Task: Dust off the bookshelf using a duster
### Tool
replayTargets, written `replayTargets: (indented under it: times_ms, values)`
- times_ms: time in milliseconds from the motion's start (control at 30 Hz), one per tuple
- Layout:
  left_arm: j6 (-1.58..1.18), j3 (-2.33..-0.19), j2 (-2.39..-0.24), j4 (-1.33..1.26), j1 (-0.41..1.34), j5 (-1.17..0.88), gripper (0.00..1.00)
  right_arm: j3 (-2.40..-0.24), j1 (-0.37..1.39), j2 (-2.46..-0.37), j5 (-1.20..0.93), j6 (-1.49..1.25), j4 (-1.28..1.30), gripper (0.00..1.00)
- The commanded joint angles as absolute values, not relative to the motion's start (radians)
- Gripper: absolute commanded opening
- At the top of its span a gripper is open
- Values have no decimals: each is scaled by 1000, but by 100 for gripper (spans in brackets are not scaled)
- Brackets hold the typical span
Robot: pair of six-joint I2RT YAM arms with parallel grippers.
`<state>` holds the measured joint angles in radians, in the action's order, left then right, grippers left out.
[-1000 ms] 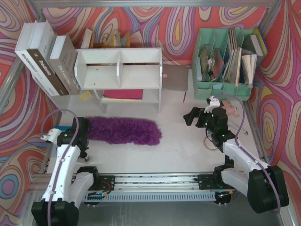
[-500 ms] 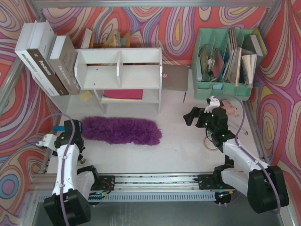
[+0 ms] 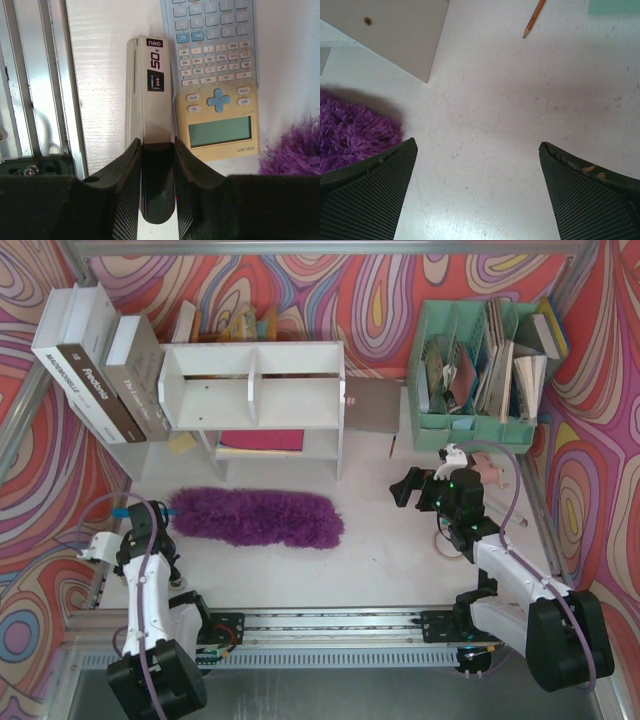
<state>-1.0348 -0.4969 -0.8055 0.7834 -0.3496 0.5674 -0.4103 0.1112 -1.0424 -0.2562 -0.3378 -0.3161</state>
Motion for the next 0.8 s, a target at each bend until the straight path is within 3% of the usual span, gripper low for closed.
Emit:
replayTargets:
  times_ms: [0,567,767]
  values:
    - [-1019,-472,-807,774,-357,537,0,-419,116,-1048,-260,-338,-327,99]
    - [-1055,-443,-742,809,-360,558,1,-417,116,-1048,-260,-339,-327,99]
    - [-1062,-430,-686,827,-360,556,21,-424,117,-1048,-251,-338,-315,99]
